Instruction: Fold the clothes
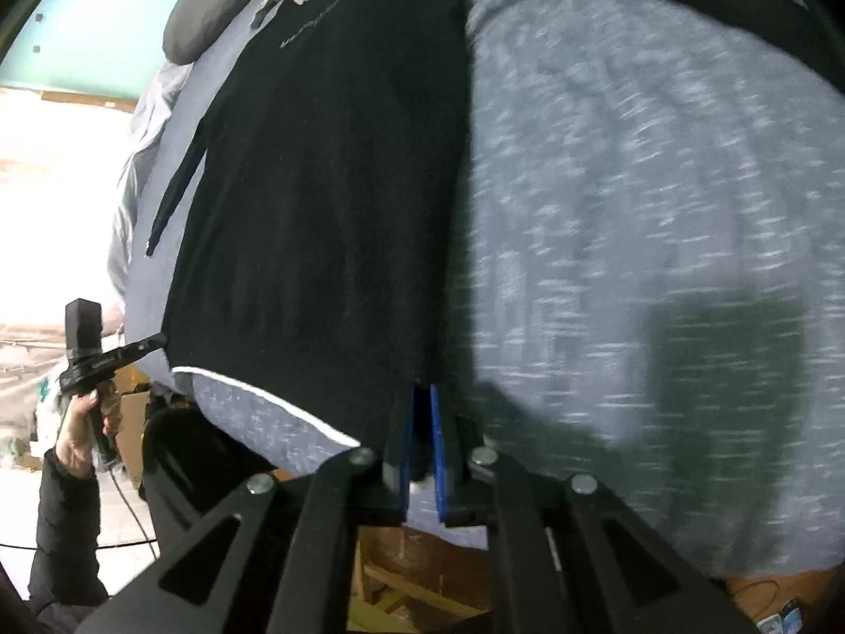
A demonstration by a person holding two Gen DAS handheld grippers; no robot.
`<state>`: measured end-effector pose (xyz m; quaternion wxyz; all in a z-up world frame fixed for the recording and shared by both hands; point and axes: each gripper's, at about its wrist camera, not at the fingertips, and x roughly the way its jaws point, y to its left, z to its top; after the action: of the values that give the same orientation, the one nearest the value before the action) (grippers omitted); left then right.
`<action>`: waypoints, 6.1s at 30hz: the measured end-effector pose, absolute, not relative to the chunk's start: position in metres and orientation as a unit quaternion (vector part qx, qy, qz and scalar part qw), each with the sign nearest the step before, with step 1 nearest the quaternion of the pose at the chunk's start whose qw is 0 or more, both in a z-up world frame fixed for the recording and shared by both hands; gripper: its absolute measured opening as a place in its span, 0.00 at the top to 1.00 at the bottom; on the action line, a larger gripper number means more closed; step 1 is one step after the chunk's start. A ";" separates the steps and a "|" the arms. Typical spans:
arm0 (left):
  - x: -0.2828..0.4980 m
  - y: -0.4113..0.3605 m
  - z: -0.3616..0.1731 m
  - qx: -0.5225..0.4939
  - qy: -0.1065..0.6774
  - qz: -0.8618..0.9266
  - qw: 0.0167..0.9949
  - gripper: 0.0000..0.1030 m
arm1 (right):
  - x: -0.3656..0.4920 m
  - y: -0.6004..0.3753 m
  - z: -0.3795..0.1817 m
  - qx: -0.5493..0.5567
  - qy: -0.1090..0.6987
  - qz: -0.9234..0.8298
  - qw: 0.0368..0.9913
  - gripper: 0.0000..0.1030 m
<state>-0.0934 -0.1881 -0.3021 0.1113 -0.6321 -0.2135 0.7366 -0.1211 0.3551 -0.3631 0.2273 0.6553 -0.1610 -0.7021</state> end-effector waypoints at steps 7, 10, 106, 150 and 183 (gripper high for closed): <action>-0.104 -0.189 -0.285 -0.610 -0.215 0.757 0.095 0.95 | -0.141 0.407 -0.340 0.618 -0.186 -0.741 0.183 0.74; -0.115 -0.174 -0.282 -0.603 -0.214 0.762 0.094 0.95 | -0.156 0.439 -0.328 0.589 -0.201 -0.767 0.155 0.69; -0.212 -0.236 -0.283 -0.550 -0.239 0.800 -0.017 0.95 | -0.265 0.615 -0.233 0.379 -0.065 -0.914 -0.131 0.98; -0.221 -0.537 -0.334 -0.415 -0.299 0.816 -0.268 0.89 | -0.299 0.427 -0.273 0.433 -0.052 -0.900 0.026 0.98; -0.261 -0.559 -0.306 -0.427 -0.264 0.823 -0.266 0.96 | -0.307 0.394 -0.307 0.464 -0.068 -0.882 0.038 0.98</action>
<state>-0.2607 -0.5590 -0.3061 -0.2663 -0.4267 -0.2644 0.8229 -0.3072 0.3941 -0.3069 0.0382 0.4640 -0.0685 -0.8823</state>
